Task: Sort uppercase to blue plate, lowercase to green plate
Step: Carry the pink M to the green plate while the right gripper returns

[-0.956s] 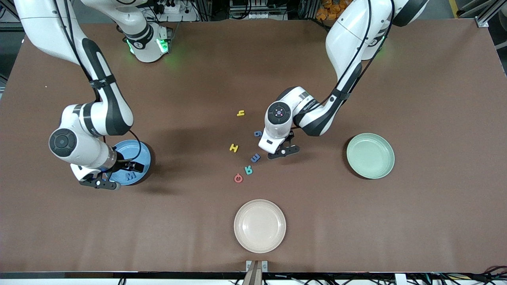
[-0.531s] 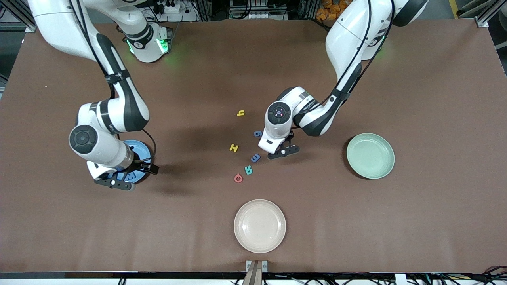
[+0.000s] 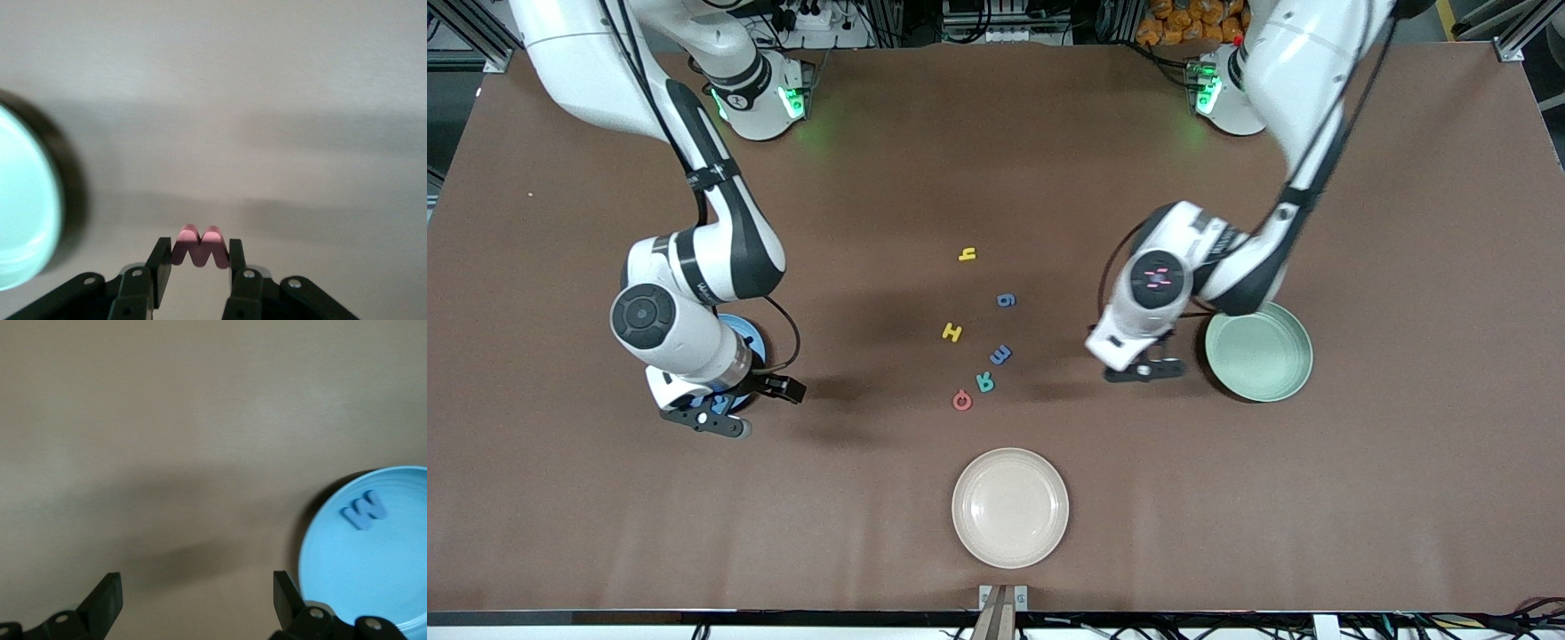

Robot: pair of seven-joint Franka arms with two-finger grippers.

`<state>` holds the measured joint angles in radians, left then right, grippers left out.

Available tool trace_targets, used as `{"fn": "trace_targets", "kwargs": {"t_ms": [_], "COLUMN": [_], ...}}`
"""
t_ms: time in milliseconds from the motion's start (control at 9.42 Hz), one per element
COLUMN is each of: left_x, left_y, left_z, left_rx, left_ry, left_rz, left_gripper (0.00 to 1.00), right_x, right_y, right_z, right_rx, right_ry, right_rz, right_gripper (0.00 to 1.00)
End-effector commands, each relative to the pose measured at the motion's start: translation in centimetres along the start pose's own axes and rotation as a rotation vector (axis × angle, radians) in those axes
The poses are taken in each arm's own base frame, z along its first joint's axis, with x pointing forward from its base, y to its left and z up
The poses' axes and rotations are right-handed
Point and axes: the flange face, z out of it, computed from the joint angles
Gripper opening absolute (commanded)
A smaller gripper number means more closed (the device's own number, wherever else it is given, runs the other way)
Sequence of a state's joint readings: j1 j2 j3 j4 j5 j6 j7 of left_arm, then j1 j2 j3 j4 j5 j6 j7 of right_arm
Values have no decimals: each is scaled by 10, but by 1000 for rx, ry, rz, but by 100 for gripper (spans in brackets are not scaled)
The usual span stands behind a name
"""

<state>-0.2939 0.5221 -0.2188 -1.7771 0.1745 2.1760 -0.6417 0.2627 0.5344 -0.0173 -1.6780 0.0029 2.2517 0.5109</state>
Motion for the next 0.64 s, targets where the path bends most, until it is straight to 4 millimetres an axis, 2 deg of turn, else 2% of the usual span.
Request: {"fn": "trace_targets", "kwargs": {"t_ms": [0, 106, 212, 531], "left_x": [-22, -17, -14, -5], "left_y": [5, -12, -44, -132], "left_z": [-10, -20, -17, -6], "left_rx": [4, -13, -17, -12], "left_ry": [-18, -29, -51, -86], "left_rz": [42, 88, 142, 250], "left_gripper": [0, 0, 0, 0], "right_x": [-1, -8, -15, -41], "right_y": [-45, -72, -97, -152], "right_z": [10, 17, 21, 45], "right_rx": [17, 21, 27, 43], "right_ry": [9, 11, 20, 31], "right_rz": [59, 95, 137, 160], "right_gripper": [100, 100, 100, 100]}}
